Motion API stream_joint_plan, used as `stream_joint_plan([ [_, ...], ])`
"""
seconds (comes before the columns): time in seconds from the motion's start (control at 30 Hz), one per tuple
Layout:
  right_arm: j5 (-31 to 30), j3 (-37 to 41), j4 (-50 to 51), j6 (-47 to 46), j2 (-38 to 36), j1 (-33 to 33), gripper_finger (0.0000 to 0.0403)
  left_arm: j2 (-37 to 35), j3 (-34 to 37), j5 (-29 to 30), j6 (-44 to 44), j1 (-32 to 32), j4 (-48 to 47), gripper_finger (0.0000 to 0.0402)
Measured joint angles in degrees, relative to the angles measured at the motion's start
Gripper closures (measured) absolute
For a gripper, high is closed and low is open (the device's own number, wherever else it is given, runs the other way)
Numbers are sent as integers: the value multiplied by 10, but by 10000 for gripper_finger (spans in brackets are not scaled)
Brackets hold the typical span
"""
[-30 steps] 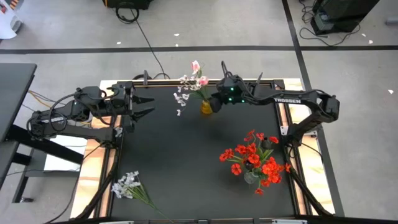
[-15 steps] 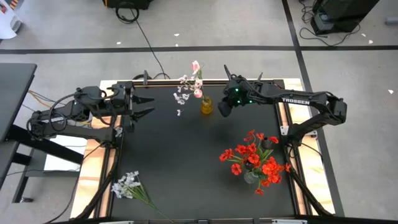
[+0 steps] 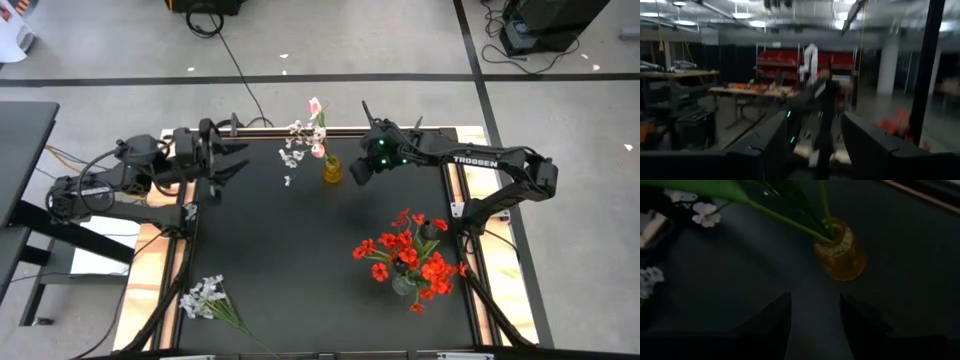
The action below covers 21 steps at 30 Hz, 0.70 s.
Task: Sort flowers into vase by color
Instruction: Put the white flowers into the yellow vase
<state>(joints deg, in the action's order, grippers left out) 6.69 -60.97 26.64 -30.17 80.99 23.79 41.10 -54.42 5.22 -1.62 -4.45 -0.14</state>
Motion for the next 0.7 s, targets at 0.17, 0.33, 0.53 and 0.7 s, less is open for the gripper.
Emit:
stream_joint_plan([
  [0.17, 6, 0, -5, -38, 0, 4, 228, 20, 0, 0, -83, 1, 79, 209],
  [0.33, 6, 0, -17, -74, 0, 4, 228, 21, 0, 1, -137, 0, 82, 209],
  [0.53, 7, 0, -22, -106, -1, 4, 228, 45, -1, 40, -216, 1, 2, 209],
  [0.7, 9, 0, -22, -117, -1, 3, 228, 101, -1, 77, -402, 2, -170, 209],
])
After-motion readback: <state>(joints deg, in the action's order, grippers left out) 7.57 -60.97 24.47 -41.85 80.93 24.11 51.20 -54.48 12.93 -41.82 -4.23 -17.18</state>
